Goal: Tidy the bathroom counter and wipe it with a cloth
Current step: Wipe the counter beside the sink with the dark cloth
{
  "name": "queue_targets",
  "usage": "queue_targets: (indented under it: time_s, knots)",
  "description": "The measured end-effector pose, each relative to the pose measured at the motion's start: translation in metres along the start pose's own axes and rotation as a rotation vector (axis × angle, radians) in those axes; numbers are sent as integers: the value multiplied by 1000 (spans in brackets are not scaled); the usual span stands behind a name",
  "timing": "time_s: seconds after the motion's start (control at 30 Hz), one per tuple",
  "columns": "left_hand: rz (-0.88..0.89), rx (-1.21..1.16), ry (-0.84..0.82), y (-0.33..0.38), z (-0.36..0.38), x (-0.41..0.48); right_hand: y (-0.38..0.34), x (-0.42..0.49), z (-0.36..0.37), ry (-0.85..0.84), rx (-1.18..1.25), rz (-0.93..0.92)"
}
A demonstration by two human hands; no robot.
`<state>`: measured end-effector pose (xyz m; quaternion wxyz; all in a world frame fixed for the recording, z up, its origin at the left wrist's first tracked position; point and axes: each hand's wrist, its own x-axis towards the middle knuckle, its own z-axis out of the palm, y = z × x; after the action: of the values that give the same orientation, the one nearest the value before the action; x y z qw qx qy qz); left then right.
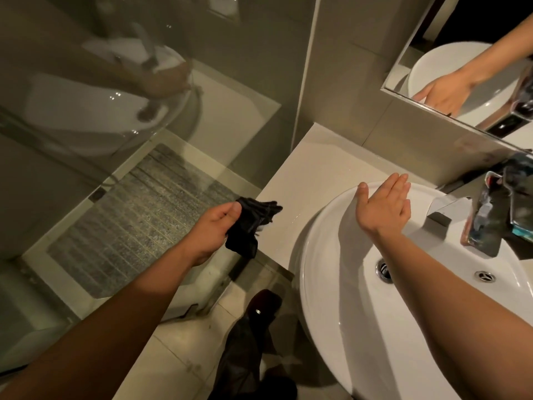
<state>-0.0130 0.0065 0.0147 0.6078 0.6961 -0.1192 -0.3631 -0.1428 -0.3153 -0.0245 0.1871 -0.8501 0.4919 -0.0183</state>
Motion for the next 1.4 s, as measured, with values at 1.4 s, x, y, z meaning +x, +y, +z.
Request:
queue_targets:
  time_s: [1.4]
  knots:
    - [687,1205,-678,24,161,311,-8,-8,2,32,-52,67]
